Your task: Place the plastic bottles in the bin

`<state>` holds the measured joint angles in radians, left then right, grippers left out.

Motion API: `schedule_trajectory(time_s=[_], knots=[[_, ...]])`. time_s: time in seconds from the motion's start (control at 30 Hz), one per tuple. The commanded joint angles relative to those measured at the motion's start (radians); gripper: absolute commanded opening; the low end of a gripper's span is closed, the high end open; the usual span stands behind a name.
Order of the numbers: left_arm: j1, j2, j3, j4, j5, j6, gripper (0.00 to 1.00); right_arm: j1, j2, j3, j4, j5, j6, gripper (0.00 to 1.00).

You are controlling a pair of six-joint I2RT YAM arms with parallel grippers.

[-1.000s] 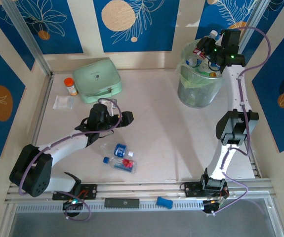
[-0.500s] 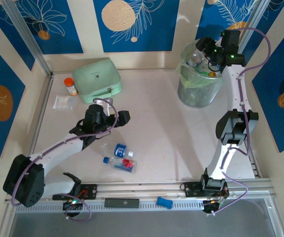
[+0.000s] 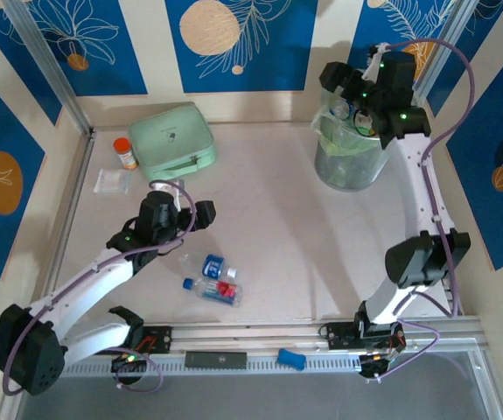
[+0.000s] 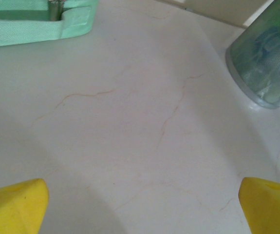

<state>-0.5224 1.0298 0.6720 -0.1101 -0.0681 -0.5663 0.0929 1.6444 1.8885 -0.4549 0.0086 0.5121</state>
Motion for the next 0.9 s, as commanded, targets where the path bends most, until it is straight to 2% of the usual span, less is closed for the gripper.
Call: schedule_trajectory(time_s=[0.0, 0.1, 0.2, 0.37, 0.5, 0.63, 0.87], knots=[[-0.008, -0.039, 0.017, -0.146, -0.042, 0.012, 1.0, 0.046, -0.064, -0.104, 0.086, 0.007, -0.073, 0.99], [-0.008, -0.069, 0.014, -0.222, -0.02, -0.017, 1.0, 0.056, -0.14, -0.25, 0.217, -0.037, -0.015, 0.99], [-0.009, -0.104, 0.007, -0.291, 0.009, -0.065, 1.0, 0.045, -0.191, -0.372, 0.343, -0.163, 0.015, 0.99], [-0.023, -0.154, -0.011, -0.406, 0.028, -0.158, 1.0, 0.062, -0.215, -0.456, 0.347, -0.265, 0.063, 0.99], [-0.051, -0.166, -0.052, -0.413, 0.032, -0.243, 1.0, 0.125, -0.235, -0.555, 0.343, -0.201, 0.045, 0.99], [-0.087, -0.146, -0.105, -0.385, 0.013, -0.346, 1.0, 0.24, -0.269, -0.685, 0.4, -0.078, -0.04, 0.99], [-0.114, -0.087, -0.182, -0.259, -0.009, -0.501, 1.0, 0.418, -0.264, -0.753, 0.373, 0.099, -0.147, 0.99]])
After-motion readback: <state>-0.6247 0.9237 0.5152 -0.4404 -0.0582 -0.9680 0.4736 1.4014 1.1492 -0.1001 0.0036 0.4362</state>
